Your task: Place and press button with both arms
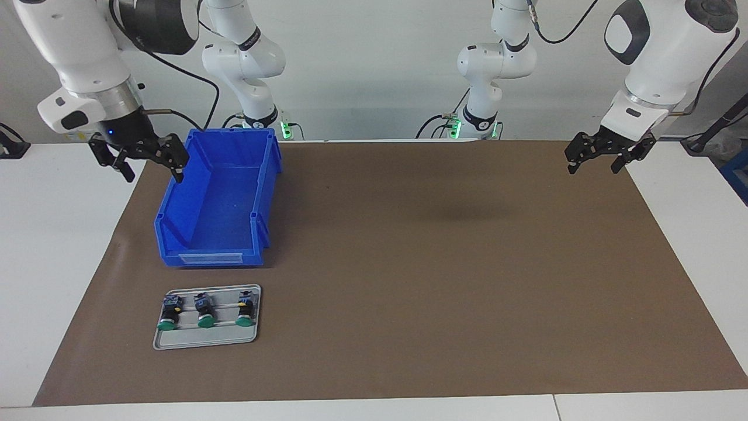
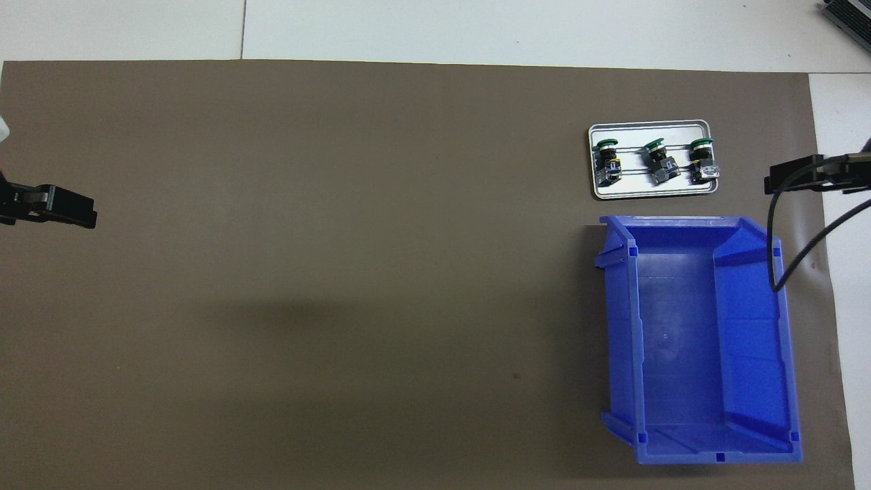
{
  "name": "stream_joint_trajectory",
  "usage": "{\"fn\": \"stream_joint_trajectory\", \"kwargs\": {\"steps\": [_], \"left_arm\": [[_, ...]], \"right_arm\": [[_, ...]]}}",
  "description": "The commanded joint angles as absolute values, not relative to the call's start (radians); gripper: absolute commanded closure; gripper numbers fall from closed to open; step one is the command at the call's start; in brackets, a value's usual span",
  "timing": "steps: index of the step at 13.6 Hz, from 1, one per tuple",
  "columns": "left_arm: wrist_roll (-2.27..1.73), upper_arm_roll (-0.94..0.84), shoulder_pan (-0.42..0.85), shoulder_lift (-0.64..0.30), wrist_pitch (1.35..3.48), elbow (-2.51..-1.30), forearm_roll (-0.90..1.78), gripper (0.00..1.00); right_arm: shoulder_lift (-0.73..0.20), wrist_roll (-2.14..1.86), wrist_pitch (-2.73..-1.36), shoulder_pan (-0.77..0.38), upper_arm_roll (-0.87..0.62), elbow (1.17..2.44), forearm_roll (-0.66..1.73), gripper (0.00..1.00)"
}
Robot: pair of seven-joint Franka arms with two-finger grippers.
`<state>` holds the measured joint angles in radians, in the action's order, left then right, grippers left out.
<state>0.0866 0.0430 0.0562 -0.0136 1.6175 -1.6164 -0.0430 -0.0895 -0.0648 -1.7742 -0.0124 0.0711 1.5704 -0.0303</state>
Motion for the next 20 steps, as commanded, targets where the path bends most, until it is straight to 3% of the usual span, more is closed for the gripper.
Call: {"fn": "stream_joint_trajectory", "kwargs": {"steps": [1, 4, 8, 11, 16, 17, 18, 19, 20], "left_arm": [[0.081, 0.038, 0.049, 0.014, 1.628, -1.647, -0.035, 0.0], [0.081, 0.038, 0.049, 0.014, 1.628, -1.647, -0.035, 0.0], [0.081, 0.038, 0.049, 0.014, 1.628, -1.647, -0.035, 0.0], [0.081, 0.038, 0.049, 0.014, 1.628, -1.647, -0.035, 0.0], [0.081, 0.038, 0.049, 0.014, 1.628, -1.647, -0.035, 0.0], [0.081, 0.038, 0.049, 0.014, 1.628, -1.647, -0.035, 0.0], [0.081, 0.038, 0.049, 0.014, 1.628, -1.647, -0.035, 0.0], [0.081, 0.038, 0.049, 0.014, 1.628, -1.647, -0.035, 0.0], [0.081, 0.038, 0.049, 0.014, 1.628, -1.647, -0.035, 0.0]], "right_arm": [[-0.266, -0.153, -1.914, -0.002, 0.057, 1.517, -0.049, 0.0], [-0.426, -0.265, -2.07, 0.008, 0.057, 1.474, -0.04, 0.0], [-0.517, -0.346, -2.195, 0.006, 0.057, 1.508, -0.031, 0.0], [-0.557, -0.39, -2.278, 0.008, 0.057, 1.565, 0.03, 0.0], [-0.549, -0.456, -2.28, 0.014, 0.057, 1.624, 0.04, 0.03], [-0.549, -0.456, -2.279, 0.02, 0.057, 1.626, 0.04, 0.08], [-0.548, -0.454, -2.281, 0.02, 0.057, 1.637, 0.04, 0.24], [-0.546, -0.454, -2.281, 0.02, 0.057, 1.641, 0.043, 0.43], [-0.548, -0.454, -2.281, 0.021, 0.057, 1.643, 0.043, 0.69]]}}
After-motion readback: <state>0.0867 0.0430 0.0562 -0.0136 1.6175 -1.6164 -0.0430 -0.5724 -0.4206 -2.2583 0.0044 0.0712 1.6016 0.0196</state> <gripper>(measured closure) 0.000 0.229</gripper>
